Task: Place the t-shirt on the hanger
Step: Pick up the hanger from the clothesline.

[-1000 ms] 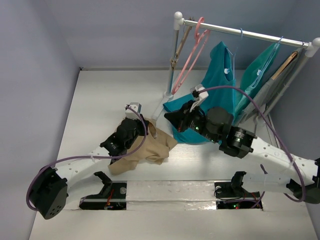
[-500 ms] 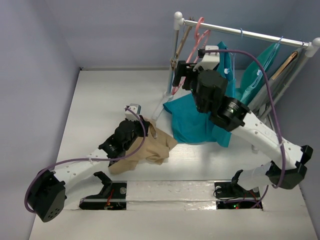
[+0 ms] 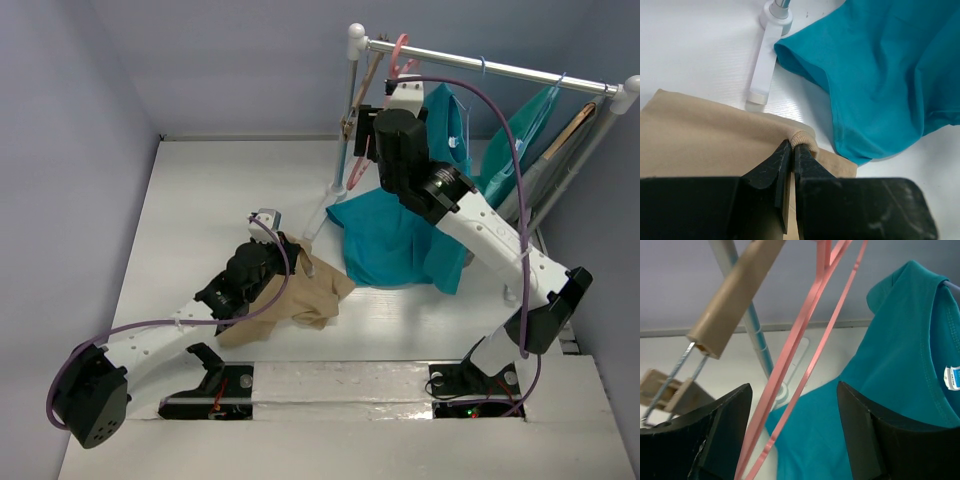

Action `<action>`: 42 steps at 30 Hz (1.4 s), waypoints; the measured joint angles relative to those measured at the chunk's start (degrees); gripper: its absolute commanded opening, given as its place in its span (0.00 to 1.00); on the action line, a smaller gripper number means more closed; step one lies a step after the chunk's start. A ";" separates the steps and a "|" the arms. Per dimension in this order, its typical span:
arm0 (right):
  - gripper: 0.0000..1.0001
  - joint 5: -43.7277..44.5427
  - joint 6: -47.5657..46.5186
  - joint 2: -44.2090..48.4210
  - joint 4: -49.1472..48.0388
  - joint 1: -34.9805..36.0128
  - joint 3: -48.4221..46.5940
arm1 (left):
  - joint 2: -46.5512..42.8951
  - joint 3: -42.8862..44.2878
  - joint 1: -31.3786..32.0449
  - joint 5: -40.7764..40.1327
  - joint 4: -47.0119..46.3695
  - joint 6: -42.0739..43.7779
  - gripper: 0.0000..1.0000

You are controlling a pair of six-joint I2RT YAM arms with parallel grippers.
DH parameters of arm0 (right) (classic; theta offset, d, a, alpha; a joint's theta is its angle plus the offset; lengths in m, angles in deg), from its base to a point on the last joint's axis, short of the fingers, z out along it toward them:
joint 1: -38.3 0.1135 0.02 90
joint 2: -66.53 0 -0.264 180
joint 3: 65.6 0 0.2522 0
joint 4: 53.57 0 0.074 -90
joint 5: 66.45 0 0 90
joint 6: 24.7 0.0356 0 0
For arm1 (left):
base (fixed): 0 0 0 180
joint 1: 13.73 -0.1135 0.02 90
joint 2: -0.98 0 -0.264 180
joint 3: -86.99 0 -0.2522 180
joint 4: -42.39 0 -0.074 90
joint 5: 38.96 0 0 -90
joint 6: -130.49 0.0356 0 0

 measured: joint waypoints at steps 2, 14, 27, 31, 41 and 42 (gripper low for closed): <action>0.68 -0.72 0.59 -0.48 0.61 -0.90 0.00 | -0.02 0.00 0.00 0.02 0.02 0.00 0.00; 0.42 -1.49 2.03 -0.79 1.64 -3.06 0.07 | -0.02 0.00 0.00 0.02 -0.02 0.00 0.00; 0.00 -2.47 1.29 -0.79 2.34 -3.98 0.11 | -0.04 -0.11 0.00 0.15 -0.37 0.00 0.00; 0.00 -2.47 -0.44 -0.59 1.70 -3.98 0.11 | -0.04 -0.11 0.00 0.20 -0.37 0.00 0.00; 0.00 -2.84 -4.68 7.78 -4.59 -3.89 6.71 | -0.02 -0.11 0.00 0.17 -0.37 0.00 0.00; 0.00 -2.86 -4.81 8.83 -5.49 -3.80 7.82 | -0.02 -0.11 0.00 0.17 -0.37 0.00 0.00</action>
